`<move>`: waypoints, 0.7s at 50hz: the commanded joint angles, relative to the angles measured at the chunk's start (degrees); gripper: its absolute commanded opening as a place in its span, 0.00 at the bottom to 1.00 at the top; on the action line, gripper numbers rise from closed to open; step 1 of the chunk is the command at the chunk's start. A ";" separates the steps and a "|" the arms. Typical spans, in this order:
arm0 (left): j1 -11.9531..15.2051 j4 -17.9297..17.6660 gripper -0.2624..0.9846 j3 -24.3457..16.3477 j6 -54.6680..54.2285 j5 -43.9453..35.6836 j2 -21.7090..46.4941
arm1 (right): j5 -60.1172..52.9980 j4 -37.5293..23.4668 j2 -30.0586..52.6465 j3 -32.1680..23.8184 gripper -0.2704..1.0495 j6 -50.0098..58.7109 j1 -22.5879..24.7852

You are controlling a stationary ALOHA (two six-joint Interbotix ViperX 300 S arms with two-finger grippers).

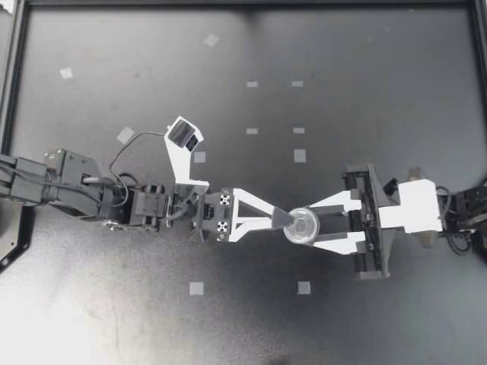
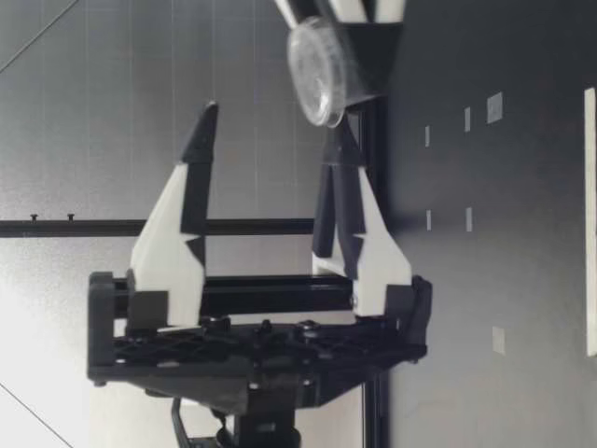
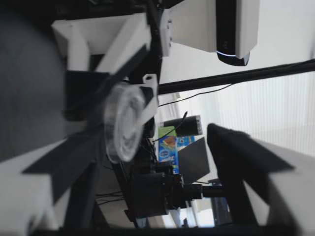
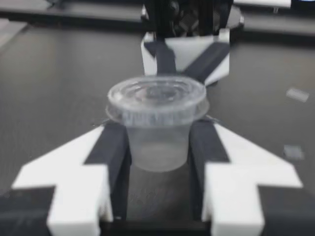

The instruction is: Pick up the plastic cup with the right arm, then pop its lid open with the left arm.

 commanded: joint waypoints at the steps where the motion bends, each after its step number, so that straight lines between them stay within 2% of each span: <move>1: -0.26 0.26 0.78 -0.70 0.88 -0.44 -2.46 | 1.05 0.26 0.18 -0.18 0.46 1.05 -0.70; 17: -0.18 0.26 0.78 -0.70 2.29 -1.23 -2.99 | 1.76 0.09 2.29 0.09 0.46 4.22 -0.62; 35: -0.18 0.18 0.78 -0.62 11.25 -1.23 -5.27 | 4.13 0.09 2.20 0.09 0.46 5.10 -0.70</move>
